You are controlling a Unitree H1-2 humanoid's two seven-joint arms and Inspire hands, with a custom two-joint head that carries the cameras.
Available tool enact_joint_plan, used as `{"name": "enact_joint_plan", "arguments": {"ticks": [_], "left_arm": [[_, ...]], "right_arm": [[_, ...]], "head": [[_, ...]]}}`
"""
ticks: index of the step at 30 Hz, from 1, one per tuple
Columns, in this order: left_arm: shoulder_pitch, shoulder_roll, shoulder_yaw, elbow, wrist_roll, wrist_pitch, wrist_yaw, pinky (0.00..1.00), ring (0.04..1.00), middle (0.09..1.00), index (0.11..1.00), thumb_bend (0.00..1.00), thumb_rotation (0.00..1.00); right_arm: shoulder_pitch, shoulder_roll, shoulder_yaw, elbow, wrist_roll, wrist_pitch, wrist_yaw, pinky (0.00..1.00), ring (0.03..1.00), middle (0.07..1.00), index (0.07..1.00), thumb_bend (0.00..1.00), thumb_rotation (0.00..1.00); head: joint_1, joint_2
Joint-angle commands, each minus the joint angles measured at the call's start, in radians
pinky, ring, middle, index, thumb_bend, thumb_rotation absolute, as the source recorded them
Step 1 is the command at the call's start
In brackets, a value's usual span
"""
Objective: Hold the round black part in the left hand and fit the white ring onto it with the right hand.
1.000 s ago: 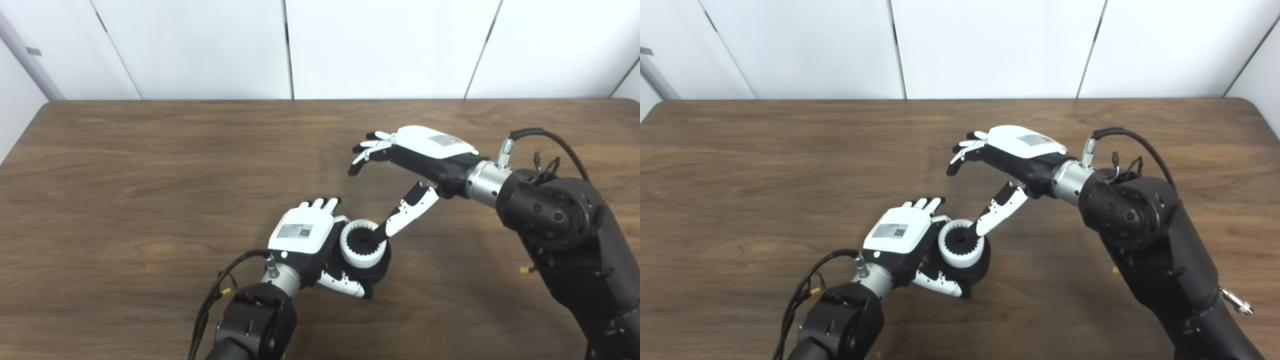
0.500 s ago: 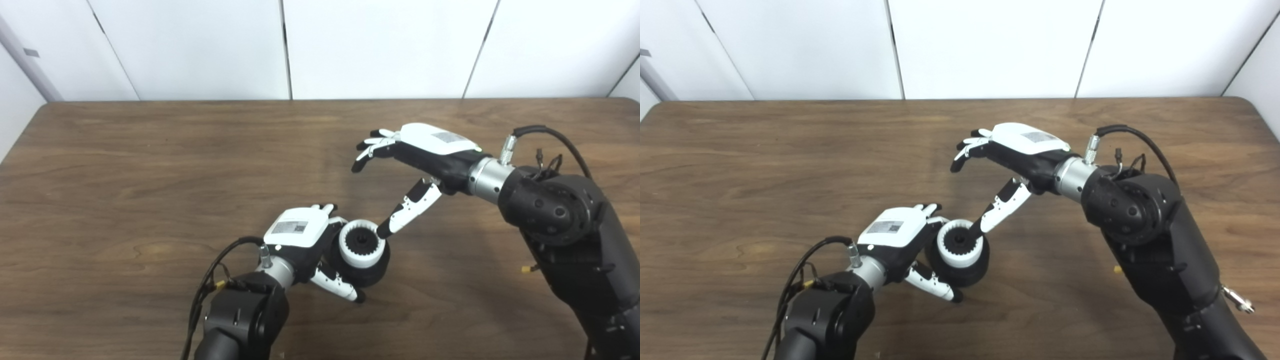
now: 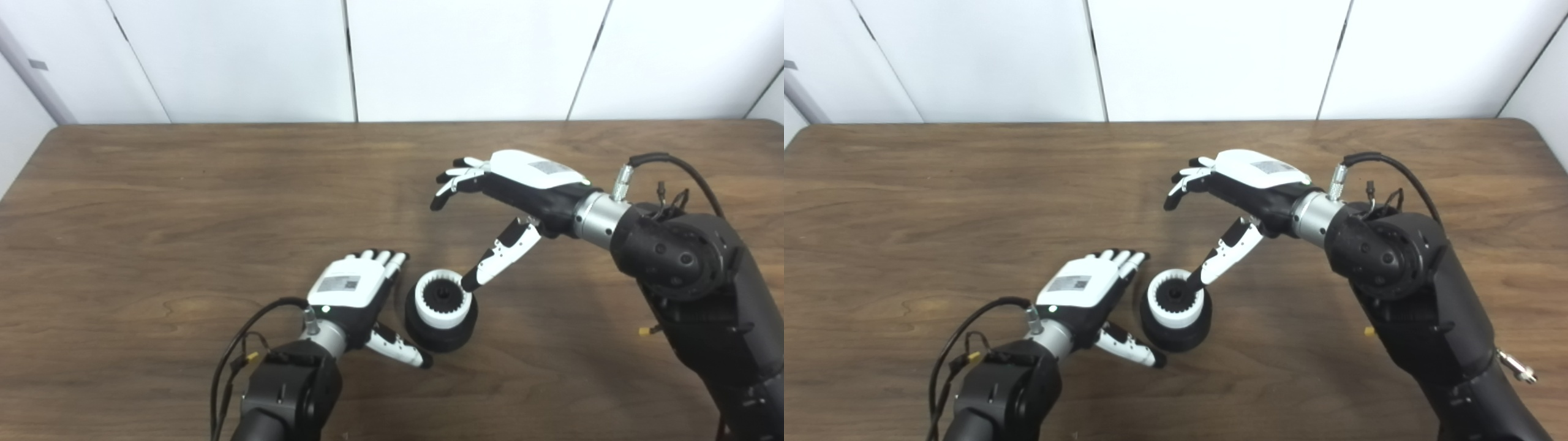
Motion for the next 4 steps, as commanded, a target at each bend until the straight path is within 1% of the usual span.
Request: {"name": "enact_joint_plan", "arguments": {"ticks": [1,4], "left_arm": [[0.005,0.032,0.045,-0.012,-0.017,0.022,-0.057,1.00,1.000,1.000,1.000,1.00,0.46],[-0.016,0.042,0.083,-0.058,-0.071,0.027,-0.090,1.00,1.000,1.000,1.000,1.00,0.46]], "right_arm": [[-0.036,-0.014,-0.023,-0.011,0.005,0.001,-0.037,0.99,1.000,0.921,0.764,1.00,0.41],[-0.036,-0.019,-0.024,-0.006,0.008,-0.008,-0.043,0.99,1.000,0.921,0.764,1.00,0.40]], "head": [[0.002,-0.001],[0.009,-0.005]]}}
